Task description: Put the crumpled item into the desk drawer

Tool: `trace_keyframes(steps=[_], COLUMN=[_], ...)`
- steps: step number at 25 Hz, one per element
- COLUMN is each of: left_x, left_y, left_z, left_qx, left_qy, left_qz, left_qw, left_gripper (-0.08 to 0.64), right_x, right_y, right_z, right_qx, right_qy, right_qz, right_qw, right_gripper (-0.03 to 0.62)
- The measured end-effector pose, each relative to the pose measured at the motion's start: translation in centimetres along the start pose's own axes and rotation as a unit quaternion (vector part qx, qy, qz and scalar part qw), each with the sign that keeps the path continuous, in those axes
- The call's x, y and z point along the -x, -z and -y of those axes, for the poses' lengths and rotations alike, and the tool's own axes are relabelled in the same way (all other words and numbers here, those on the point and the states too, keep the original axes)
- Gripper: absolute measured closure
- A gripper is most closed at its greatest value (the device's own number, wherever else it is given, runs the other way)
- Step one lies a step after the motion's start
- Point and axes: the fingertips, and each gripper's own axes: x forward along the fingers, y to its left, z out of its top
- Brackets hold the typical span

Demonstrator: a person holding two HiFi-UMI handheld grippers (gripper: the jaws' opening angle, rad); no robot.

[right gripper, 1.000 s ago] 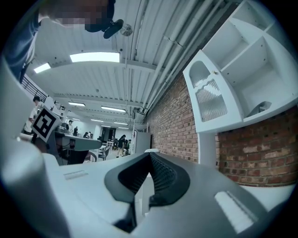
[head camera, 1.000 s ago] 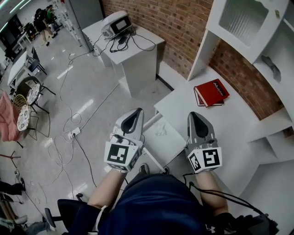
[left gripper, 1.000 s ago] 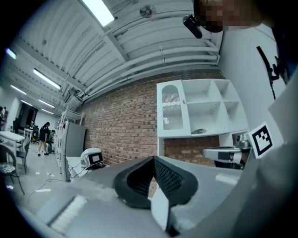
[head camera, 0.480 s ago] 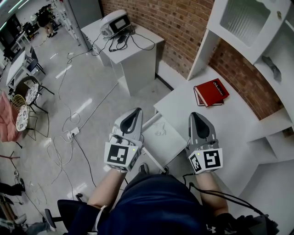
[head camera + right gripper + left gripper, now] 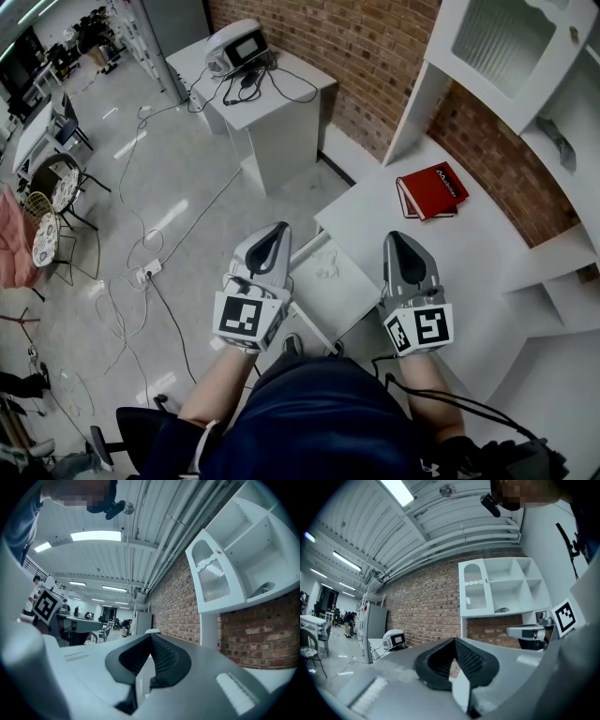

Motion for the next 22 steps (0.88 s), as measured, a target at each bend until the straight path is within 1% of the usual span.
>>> trace_keyframes(steps=[3,10,13,15,22], left_x=[-0.2,-0.3,-0.4,-0.4,-0.8], left_y=[-0.2,0.2,-0.1,0.1,0.9], left_z=[0.1,0.1,0.2,0.1,0.2], left_qx=[-0.003,0.018,0.002,0.005,-0.003], left_qy=[0.004,-0.005,0.006,0.004,0.006], left_qz=[0.001,-0.007,-0.003,-0.005,-0.01], left_qw=[1.0,0.9998,1.0,1.0,0.9999], left_gripper=[0.558,0.557,0.558,0.558,0.557], right_x=[-0.1,-0.2,-0.2,-0.2,-0.4], right_y=[0.0,0.1,0.2,0.2,0.6], right_z=[0.1,-0.1,-0.1,-0.1,-0.1], right_qx=[-0.001,-0.005,-0.007,-0.007,-0.009], right_qy=[-0.001,-0.003,-0.004,-0.004,-0.008], right_qz=[0.001,-0.001,-0.002,-0.002,-0.004], right_qw=[1.0,1.0,1.0,1.0,1.0], right_gripper=[0.591,0.591,0.591,0.591,0.591])
